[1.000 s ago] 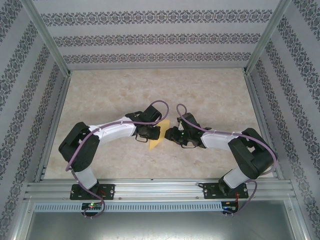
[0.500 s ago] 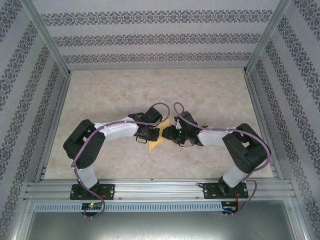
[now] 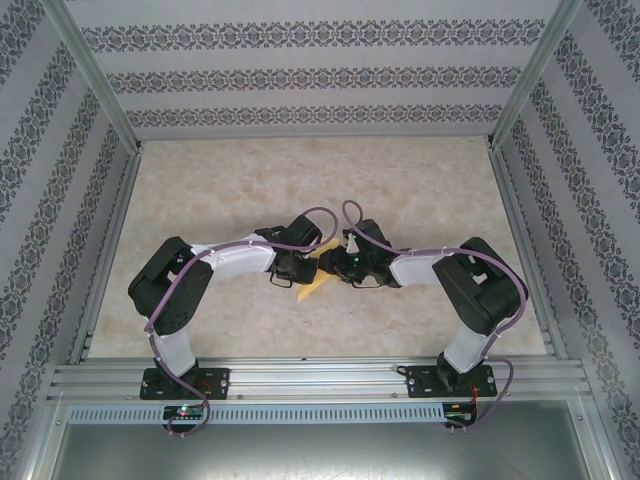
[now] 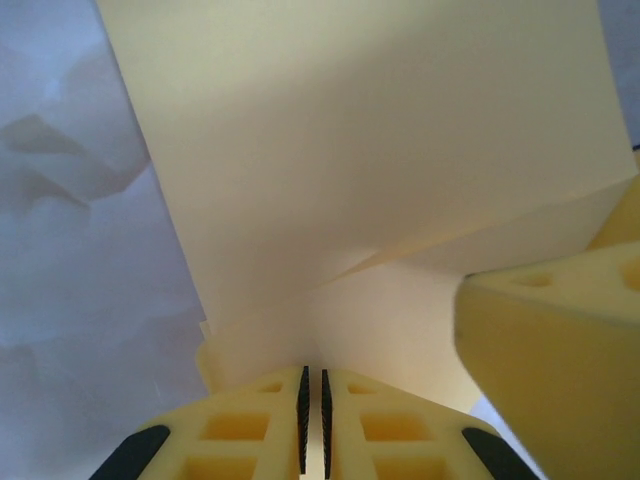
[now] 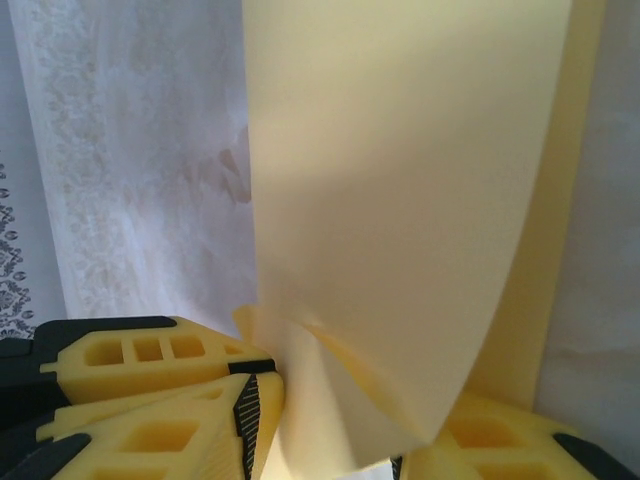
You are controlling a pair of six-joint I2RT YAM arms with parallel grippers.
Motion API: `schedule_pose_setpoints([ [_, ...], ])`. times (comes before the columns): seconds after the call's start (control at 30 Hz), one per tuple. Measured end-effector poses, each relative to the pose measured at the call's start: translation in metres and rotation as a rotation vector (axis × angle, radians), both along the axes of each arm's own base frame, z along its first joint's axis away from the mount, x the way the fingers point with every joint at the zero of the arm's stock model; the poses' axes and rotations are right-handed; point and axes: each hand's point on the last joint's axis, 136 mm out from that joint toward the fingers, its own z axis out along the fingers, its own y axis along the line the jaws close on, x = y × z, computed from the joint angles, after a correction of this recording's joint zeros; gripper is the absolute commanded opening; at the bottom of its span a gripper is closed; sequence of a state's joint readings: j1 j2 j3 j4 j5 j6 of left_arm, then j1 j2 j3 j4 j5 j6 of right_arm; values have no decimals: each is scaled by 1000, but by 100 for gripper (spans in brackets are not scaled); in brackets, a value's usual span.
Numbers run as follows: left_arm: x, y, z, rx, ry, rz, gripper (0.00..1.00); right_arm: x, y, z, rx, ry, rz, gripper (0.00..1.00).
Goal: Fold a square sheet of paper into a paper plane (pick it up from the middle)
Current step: Fourth fold the wing at the center of the table.
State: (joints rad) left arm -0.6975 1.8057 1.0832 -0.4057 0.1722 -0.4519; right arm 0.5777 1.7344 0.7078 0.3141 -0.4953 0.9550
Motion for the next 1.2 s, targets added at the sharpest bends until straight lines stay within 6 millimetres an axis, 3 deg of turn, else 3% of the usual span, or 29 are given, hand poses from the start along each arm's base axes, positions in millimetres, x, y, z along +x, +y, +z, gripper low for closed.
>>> schedule_pose_setpoints([
  [0.17, -1, 2, -3, -3, 4, 1, 18, 2, 5, 1, 12, -8, 18, 28],
  [0.3, -4, 5, 0, -11, -4, 2, 25, 3, 6, -3, 7, -6, 24, 17],
  [0.5, -14, 13, 28, -64, -63, 9, 35, 1, 7, -6, 23, 2, -9, 10],
  [0.63, -25, 23, 45, -104, -104, 31, 37, -10, 11, -8, 18, 8, -50, 7],
  [0.8, -43, 40, 47, -121, -114, 58, 35, -31, 25, -3, 6, 0, -126, 11],
  [0.97, -57, 53, 37, -111, -91, 93, 23, -49, 42, 2, 15, -13, -164, 16],
  [1.2, -55, 58, 26, -77, -80, 136, 14, -45, 37, 0, 2, -27, -192, 27],
])
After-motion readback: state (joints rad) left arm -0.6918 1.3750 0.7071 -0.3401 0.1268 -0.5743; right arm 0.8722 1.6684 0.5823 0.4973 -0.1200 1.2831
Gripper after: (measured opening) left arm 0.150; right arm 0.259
